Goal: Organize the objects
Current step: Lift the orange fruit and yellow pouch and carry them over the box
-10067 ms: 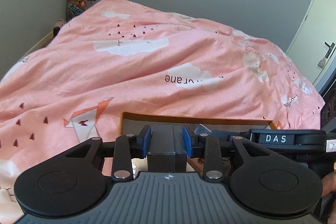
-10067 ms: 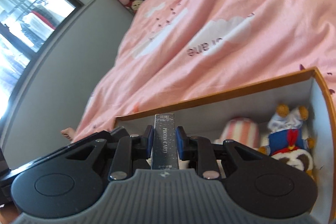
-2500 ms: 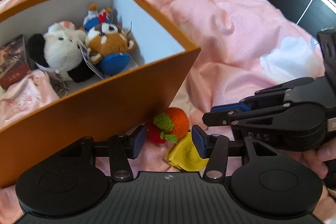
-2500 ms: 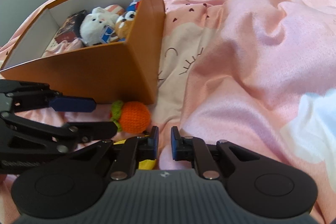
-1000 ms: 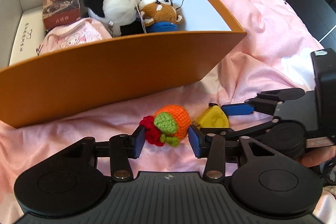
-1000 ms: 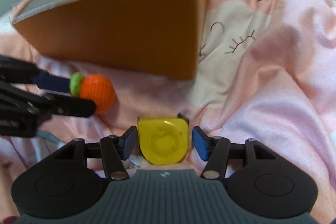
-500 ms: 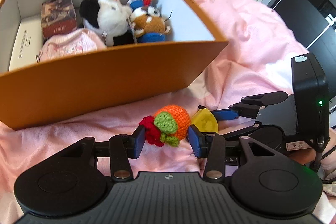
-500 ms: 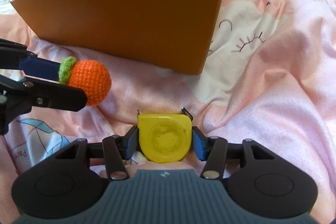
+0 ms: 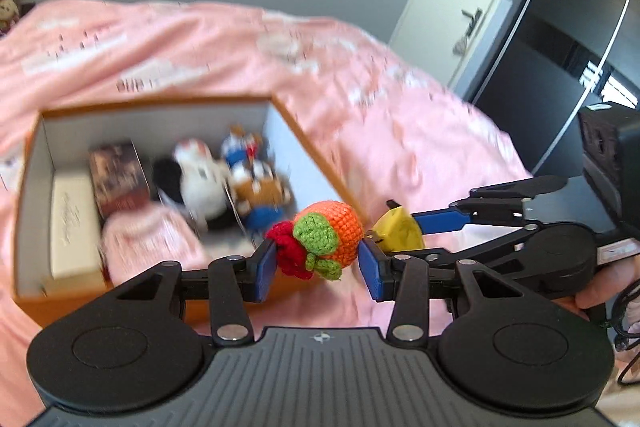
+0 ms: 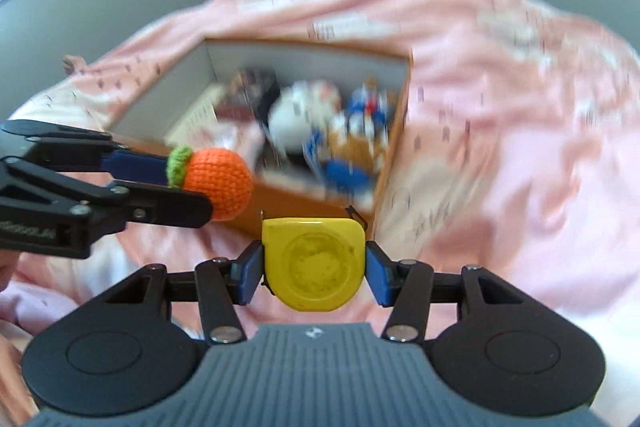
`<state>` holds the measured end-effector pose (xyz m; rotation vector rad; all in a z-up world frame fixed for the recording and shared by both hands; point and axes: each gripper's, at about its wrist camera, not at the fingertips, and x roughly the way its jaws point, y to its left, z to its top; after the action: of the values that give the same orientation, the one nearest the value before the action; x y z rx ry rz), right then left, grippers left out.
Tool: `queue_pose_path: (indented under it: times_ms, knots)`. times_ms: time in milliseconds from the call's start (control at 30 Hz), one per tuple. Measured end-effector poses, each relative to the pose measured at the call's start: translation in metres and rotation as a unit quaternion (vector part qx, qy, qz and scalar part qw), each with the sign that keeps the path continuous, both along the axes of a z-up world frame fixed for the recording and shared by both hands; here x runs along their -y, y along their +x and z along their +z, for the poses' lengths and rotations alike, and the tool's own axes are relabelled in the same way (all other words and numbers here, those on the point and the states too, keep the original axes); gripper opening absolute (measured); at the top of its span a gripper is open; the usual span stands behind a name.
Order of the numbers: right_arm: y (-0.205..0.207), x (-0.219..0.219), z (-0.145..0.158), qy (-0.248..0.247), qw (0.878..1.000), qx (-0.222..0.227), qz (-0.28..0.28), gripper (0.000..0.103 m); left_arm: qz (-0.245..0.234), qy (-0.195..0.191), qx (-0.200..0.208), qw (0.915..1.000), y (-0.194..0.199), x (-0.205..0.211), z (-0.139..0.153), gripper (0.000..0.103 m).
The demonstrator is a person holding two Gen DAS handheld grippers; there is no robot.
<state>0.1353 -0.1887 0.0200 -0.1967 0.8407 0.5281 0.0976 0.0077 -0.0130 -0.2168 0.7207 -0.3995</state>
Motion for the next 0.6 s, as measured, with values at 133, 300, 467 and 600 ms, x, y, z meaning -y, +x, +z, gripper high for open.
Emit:
queue_pose_path:
  times_ms: [133, 300, 467, 600]
  knots:
    - [0.017, -0.008, 0.027, 0.019, 0.999, 0.028, 0.018, 0.055, 0.018, 0.008, 0.014, 0.9997, 0.014, -0.008, 0.013, 0.050]
    - [0.045, -0.020, 0.034, 0.012, 0.999, 0.024, 0.027, 0.055, 0.024, 0.005, 0.007, 0.9997, 0.038, -0.021, 0.014, 0.051]
    - [0.081, -0.031, 0.019, -0.010, 0.998, -0.035, 0.043, 0.055, 0.014, -0.022, -0.049, 0.9985, 0.067, -0.033, -0.006, 0.051]
    - [0.105, -0.040, 0.003, -0.029, 0.995, -0.081, 0.059, 0.055, 0.016, -0.035, -0.103, 0.9939, 0.086, -0.041, -0.023, 0.051]
